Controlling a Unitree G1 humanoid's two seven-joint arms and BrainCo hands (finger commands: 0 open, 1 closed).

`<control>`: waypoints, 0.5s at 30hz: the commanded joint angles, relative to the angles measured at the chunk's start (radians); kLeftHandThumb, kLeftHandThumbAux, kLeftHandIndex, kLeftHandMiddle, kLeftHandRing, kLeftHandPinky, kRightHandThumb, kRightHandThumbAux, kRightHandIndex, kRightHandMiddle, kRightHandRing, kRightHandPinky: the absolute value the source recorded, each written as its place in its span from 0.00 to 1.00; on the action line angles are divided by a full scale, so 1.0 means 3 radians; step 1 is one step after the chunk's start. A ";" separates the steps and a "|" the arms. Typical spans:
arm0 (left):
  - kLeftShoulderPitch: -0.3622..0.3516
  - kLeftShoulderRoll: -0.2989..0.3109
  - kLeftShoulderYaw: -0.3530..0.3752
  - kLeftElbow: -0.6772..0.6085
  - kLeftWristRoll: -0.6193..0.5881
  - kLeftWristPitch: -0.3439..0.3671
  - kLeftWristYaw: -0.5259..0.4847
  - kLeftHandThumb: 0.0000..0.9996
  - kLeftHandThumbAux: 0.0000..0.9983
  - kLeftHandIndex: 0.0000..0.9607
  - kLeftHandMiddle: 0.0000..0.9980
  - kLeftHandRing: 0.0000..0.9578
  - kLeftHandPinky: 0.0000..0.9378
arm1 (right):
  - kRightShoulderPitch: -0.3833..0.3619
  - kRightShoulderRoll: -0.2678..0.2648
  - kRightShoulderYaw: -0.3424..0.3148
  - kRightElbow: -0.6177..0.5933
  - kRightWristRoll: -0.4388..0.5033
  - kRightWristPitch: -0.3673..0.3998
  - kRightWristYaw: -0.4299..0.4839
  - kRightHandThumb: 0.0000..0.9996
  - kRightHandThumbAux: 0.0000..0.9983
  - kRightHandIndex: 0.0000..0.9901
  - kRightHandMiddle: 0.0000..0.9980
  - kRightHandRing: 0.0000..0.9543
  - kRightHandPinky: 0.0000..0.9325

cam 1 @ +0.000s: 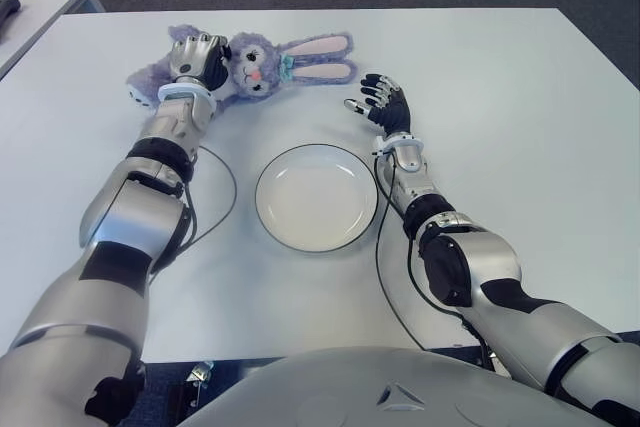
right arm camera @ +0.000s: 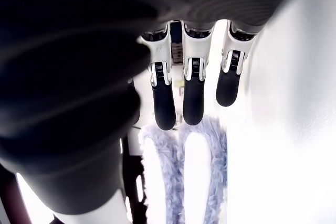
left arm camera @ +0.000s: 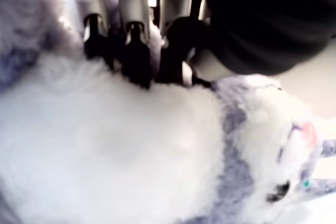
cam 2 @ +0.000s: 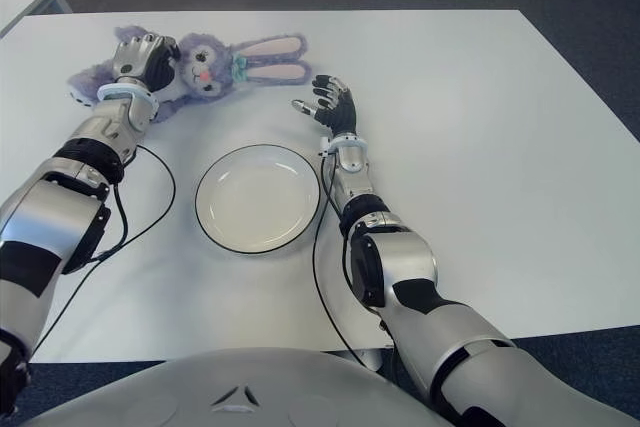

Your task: Put the doll into the plate.

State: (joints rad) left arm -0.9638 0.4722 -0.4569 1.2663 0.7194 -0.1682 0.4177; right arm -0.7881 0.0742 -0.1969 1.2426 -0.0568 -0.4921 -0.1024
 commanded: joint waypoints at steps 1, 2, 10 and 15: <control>0.0087 -0.0035 -0.0336 0.0269 0.0310 0.0066 -0.0085 0.48 0.33 0.04 0.05 0.03 0.01 | 0.0714 0.0348 -0.0005 0.0412 -0.0013 0.0296 -0.0002 0.04 0.95 0.26 0.28 0.26 0.23; 0.0078 -0.0029 -0.0360 0.0287 0.0329 0.0086 -0.0111 0.46 0.31 0.02 0.02 0.01 0.01 | 0.0714 0.0348 -0.0003 0.0412 -0.0015 0.0297 -0.0005 0.04 0.95 0.26 0.28 0.26 0.22; 0.0041 -0.0013 -0.0459 0.0373 0.0393 0.0230 -0.0366 0.35 0.19 0.00 0.00 0.00 0.00 | 0.0710 0.0346 0.0021 0.0414 -0.0039 0.0307 -0.0018 0.04 0.95 0.27 0.28 0.25 0.20; 0.0042 -0.0015 -0.0419 0.0409 0.0324 0.0340 -0.0589 0.31 0.16 0.00 0.00 0.00 0.00 | 0.0715 0.0342 0.0034 0.0414 -0.0066 0.0308 -0.0027 0.05 0.95 0.27 0.28 0.25 0.20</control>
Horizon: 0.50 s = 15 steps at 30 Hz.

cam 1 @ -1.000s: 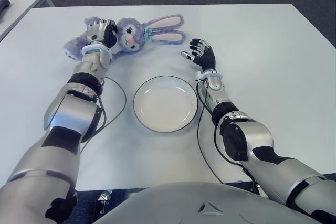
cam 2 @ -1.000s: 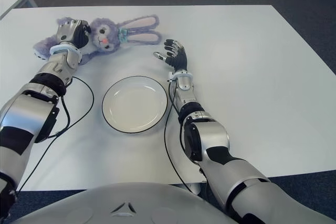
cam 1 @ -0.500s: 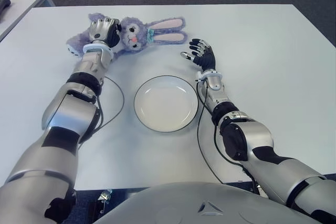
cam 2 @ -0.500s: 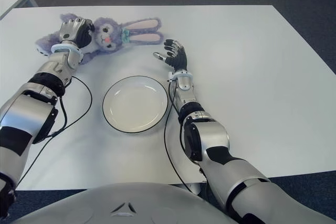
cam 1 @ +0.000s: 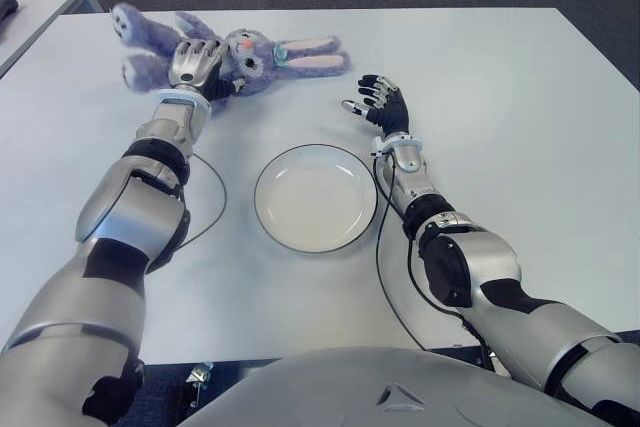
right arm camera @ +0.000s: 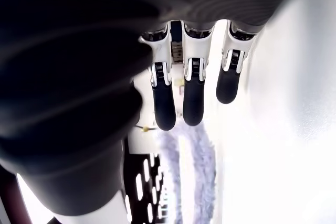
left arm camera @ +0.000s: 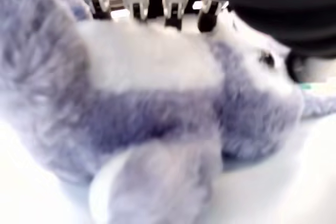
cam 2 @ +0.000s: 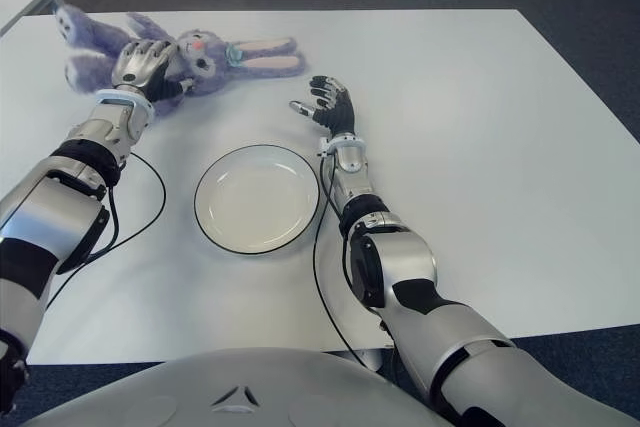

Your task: Put the doll into the plate.

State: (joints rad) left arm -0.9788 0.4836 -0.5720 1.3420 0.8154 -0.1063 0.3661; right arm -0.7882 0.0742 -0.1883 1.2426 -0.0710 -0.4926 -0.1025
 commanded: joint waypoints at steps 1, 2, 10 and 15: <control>0.0092 -0.0055 -0.0025 0.0158 -0.0008 0.0149 -0.0446 0.31 0.16 0.00 0.00 0.00 0.00 | 0.0717 0.0340 0.0007 0.0415 -0.0022 0.0309 -0.0027 0.05 0.94 0.27 0.28 0.25 0.20; 0.0090 -0.0059 -0.0008 0.0160 -0.0026 0.0172 -0.0480 0.30 0.16 0.00 0.00 0.00 0.00 | 0.0719 0.0338 0.0011 0.0415 -0.0026 0.0310 -0.0030 0.06 0.94 0.27 0.28 0.25 0.20; 0.0075 -0.0082 0.0065 0.0160 -0.0105 0.0295 -0.0619 0.28 0.16 0.00 0.00 0.00 0.00 | 0.0721 0.0333 0.0028 0.0416 -0.0025 0.0323 -0.0042 0.09 0.94 0.28 0.28 0.26 0.23; 0.0073 -0.0095 0.0096 0.0162 -0.0138 0.0349 -0.0671 0.28 0.17 0.00 0.00 0.00 0.00 | 0.0718 0.0331 0.0034 0.0416 -0.0030 0.0321 -0.0051 0.09 0.93 0.27 0.28 0.26 0.23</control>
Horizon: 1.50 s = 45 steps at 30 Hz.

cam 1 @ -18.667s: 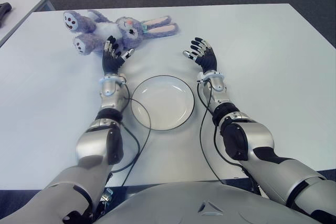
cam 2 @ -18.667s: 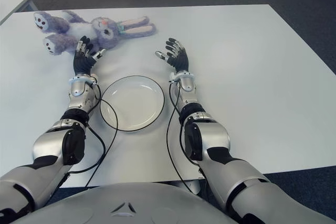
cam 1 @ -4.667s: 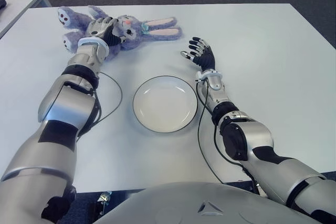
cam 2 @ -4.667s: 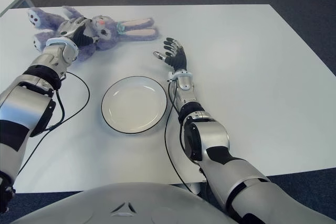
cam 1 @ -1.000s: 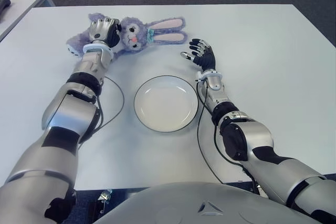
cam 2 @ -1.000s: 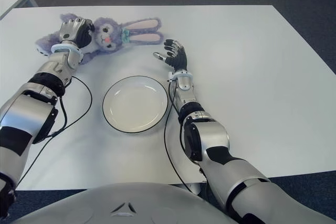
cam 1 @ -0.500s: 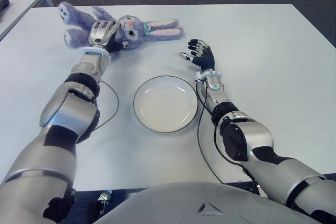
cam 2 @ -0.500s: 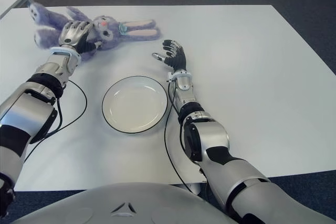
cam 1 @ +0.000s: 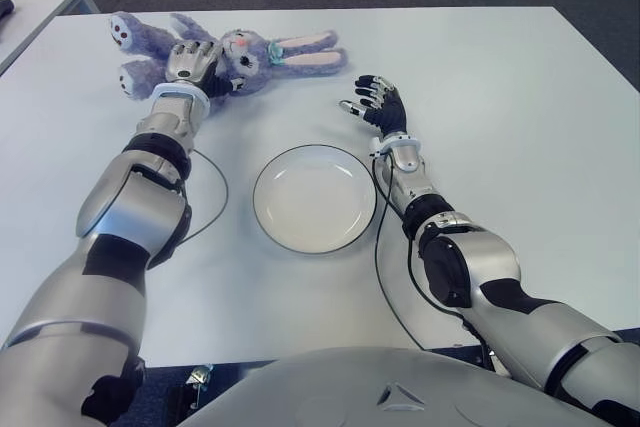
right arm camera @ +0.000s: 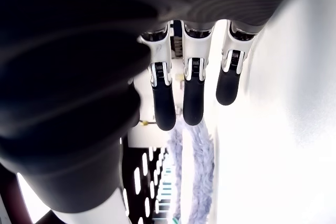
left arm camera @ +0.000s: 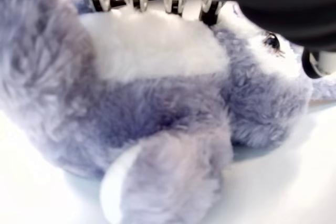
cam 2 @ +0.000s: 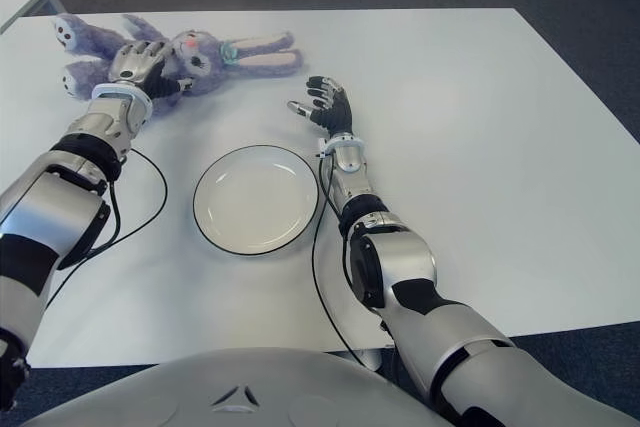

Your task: Put the doll into the plate.

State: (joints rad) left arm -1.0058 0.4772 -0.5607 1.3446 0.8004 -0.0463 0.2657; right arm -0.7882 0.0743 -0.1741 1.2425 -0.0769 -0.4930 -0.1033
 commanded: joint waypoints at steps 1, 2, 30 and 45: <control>0.0160 -0.0078 0.0063 0.0155 -0.0092 0.0166 -0.0357 0.27 0.18 0.00 0.00 0.00 0.00 | 0.0717 0.0330 -0.0013 0.0416 -0.0010 0.0324 -0.0049 0.09 0.93 0.27 0.28 0.26 0.23; 0.0158 -0.0081 0.0065 0.0156 -0.0094 0.0179 -0.0372 0.27 0.18 0.00 0.00 0.00 0.00 | 0.0716 0.0330 -0.0013 0.0416 -0.0010 0.0324 -0.0050 0.09 0.94 0.27 0.28 0.26 0.23; 0.0354 -0.0074 0.0131 0.0199 -0.0093 0.0373 -0.0345 0.28 0.24 0.00 0.00 0.00 0.10 | 0.0727 0.0337 0.0021 0.0418 -0.0035 0.0315 -0.0070 0.06 0.94 0.26 0.28 0.25 0.21; 0.0745 -0.0117 0.0500 0.0196 -0.0352 0.0369 -0.0147 0.73 0.68 0.45 0.31 0.31 0.41 | 0.0741 0.0341 0.0021 0.0416 -0.0009 0.0311 -0.0064 0.08 0.94 0.27 0.29 0.26 0.22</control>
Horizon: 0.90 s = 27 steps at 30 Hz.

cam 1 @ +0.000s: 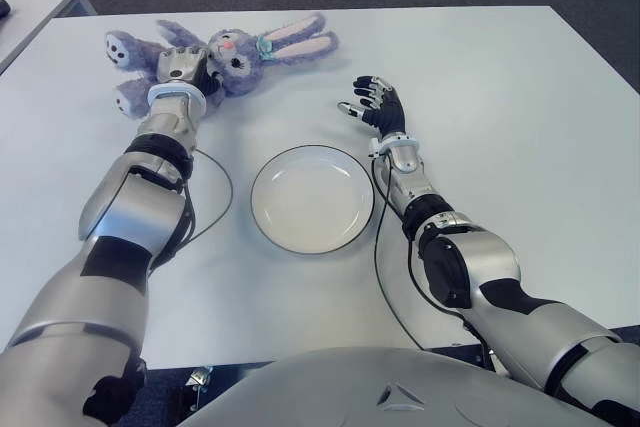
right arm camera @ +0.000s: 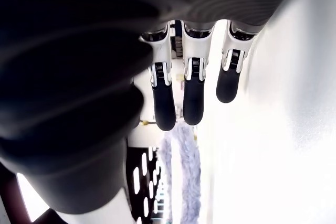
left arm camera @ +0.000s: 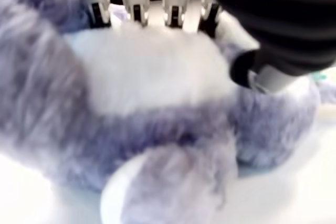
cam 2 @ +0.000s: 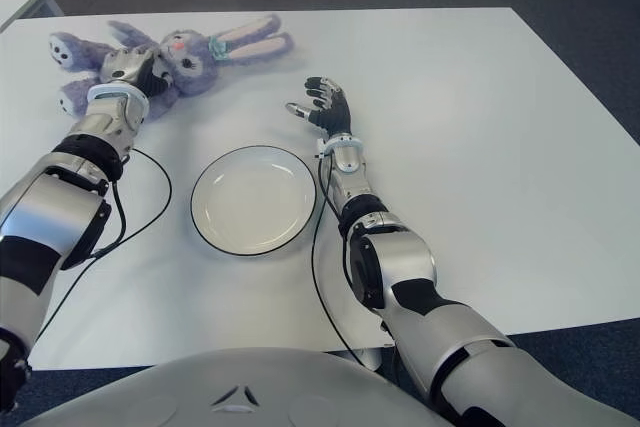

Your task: Put the doll into the plate.

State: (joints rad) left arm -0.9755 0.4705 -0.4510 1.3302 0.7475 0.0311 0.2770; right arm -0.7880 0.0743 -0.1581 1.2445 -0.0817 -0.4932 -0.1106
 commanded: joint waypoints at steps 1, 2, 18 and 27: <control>0.0656 -0.0107 0.0144 0.0243 -0.0178 0.0102 -0.0171 0.73 0.68 0.45 0.31 0.31 0.40 | 0.0741 0.0340 -0.0030 0.0409 0.0006 0.0310 -0.0038 0.08 0.94 0.27 0.29 0.26 0.23; 0.0665 -0.0115 0.0150 0.0242 -0.0178 0.0096 -0.0162 0.73 0.68 0.45 0.31 0.31 0.40 | 0.0742 0.0339 -0.0028 0.0409 0.0006 0.0310 -0.0036 0.08 0.94 0.27 0.29 0.26 0.22; 0.0748 -0.0247 0.0207 0.0152 -0.0245 -0.0194 0.0033 0.73 0.69 0.45 0.34 0.30 0.31 | 0.0738 0.0337 -0.0026 0.0403 0.0012 0.0301 -0.0041 0.08 0.95 0.28 0.29 0.26 0.20; 0.0934 -0.0347 0.0185 -0.0266 -0.0322 -0.0385 0.0242 0.84 0.67 0.46 0.47 0.53 0.62 | 0.0738 0.0337 -0.0038 0.0398 0.0028 0.0273 -0.0010 0.07 0.95 0.28 0.29 0.27 0.24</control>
State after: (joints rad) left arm -0.8933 0.4526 -0.3722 1.2552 0.6815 -0.0605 0.4112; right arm -0.7863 0.0742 -0.1576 1.2462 -0.0814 -0.4933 -0.1137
